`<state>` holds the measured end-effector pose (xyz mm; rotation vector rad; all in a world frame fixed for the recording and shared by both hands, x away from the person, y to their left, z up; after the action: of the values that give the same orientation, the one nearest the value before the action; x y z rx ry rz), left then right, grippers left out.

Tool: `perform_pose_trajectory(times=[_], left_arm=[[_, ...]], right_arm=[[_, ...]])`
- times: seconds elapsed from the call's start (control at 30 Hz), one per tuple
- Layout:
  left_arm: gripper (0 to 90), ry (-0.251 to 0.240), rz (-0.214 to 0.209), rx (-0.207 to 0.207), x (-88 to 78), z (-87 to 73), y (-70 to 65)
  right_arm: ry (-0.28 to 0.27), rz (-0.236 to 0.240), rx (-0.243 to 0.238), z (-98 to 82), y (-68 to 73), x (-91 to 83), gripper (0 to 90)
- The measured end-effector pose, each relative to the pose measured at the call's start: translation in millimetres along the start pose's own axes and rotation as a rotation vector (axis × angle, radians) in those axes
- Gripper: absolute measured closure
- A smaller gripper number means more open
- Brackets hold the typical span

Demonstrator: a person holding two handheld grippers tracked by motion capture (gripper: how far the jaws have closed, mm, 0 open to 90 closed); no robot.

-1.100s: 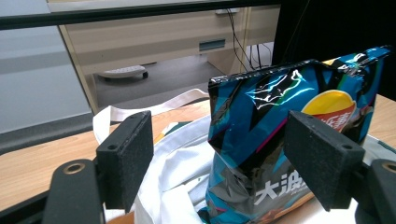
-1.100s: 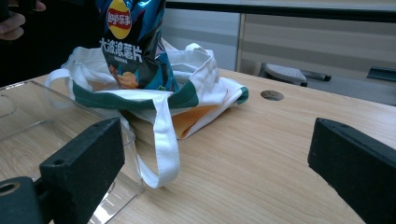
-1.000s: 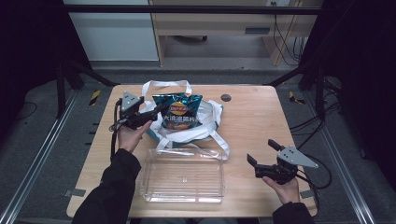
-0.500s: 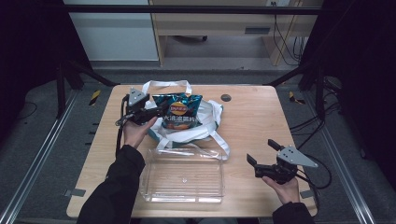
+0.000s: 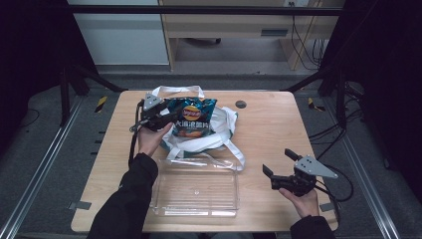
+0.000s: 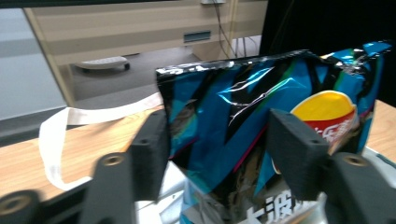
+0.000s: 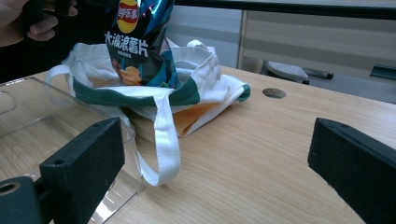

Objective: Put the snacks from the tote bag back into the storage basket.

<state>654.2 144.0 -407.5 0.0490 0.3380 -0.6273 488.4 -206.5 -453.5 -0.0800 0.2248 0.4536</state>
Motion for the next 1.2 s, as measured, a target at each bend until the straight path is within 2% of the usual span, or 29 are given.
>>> perform_pose_trajectory(times=[0.07,0.23,0.4,0.5,0.7,0.8,0.97,1.2], left_arm=[[52.9,0.007,0.02,-0.001,-1.6,0.3,1.2],[62.0,0.013,0.021,-0.021,-3.2,-0.3,1.9],[72.8,0.02,0.022,-0.012,-3.5,-1.2,-0.9],[75.8,0.026,0.019,-0.017,-3.1,-1.7,-2.2],[85.0,0.036,0.04,0.007,-2.9,-2.6,-7.3],[86.6,0.032,0.04,0.011,-3.2,-1.9,-9.8],[88.9,0.017,0.025,-0.022,-5.0,-1.7,-10.6],[89.7,-0.005,0.037,-0.008,-6.4,-1.7,-15.6]], right_arm=[[0.0,0.001,0.0,0.0,-0.2,0.0,4.0],[0.0,0.001,0.0,0.2,0.3,0.0,4.1],[0.0,0.003,0.003,0.2,0.3,0.2,4.1],[0.0,0.003,0.004,0.3,0.1,0.2,4.0],[0.003,0.003,0.005,0.3,-0.2,-0.3,4.0],[0.001,0.004,0.006,0.5,-0.2,-0.6,4.0],[0.002,0.004,0.005,0.1,-0.6,-0.4,4.0],[0.005,0.004,0.006,-0.6,-1.2,-0.1,4.0]])
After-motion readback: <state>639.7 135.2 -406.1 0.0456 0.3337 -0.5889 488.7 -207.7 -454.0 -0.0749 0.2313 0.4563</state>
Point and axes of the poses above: each handheld gripper's, and its own axes: x roughly forward along the jaws, z roughly out of its top, y roughly to its left, the point moved 8 cm from there along x, roughly forward along the jaws, and after that the axes turned 7 degrees about -z, right-handed, at the moved point
